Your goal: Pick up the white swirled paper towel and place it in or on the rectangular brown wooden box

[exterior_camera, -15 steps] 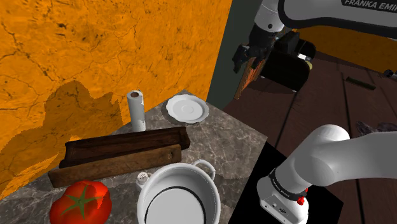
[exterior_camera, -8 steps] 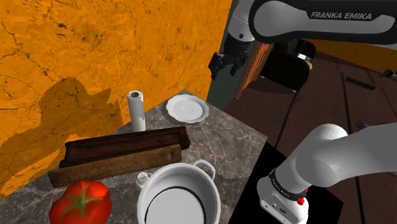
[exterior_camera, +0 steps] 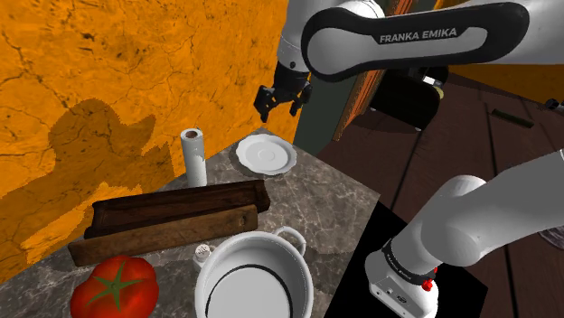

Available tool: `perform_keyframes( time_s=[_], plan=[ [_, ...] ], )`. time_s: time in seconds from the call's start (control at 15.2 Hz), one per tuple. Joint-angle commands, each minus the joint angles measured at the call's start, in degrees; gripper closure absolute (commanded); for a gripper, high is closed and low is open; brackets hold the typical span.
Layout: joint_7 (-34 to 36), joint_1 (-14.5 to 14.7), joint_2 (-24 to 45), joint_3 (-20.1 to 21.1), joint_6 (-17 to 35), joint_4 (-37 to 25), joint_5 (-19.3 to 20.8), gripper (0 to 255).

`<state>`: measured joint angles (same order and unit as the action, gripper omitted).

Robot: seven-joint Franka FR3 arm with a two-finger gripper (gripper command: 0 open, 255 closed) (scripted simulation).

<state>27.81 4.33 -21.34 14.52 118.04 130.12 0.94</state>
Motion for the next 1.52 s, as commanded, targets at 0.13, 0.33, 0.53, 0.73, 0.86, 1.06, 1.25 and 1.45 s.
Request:
perform_keyframes(
  time_s=[0.13,0.33,0.53,0.73,0.86,1.06,1.25,1.45],
  plan=[
    [5.0,0.6,7.2,3.7,3.5,-4.1,1.6,0],
    [8.8,1.0,12.9,6.1,5.4,-7.8,3.9,0],
    [12.8,1.7,18.9,8.1,6.7,-12.2,6.9,0],
    [16.9,3.0,25.1,9.5,7.3,-17.3,10.5,0],
    [19.4,4.2,29.4,10.0,7.4,-21.1,13.0,0],
    [22.2,6.1,34.6,10.3,7.0,-26.1,16.0,0],
    [22.7,6.3,35.8,9.9,8.8,-25.5,16.8,0],
    [23.3,6.4,37.2,9.5,10.4,-25.0,17.8,0]
  ],
)
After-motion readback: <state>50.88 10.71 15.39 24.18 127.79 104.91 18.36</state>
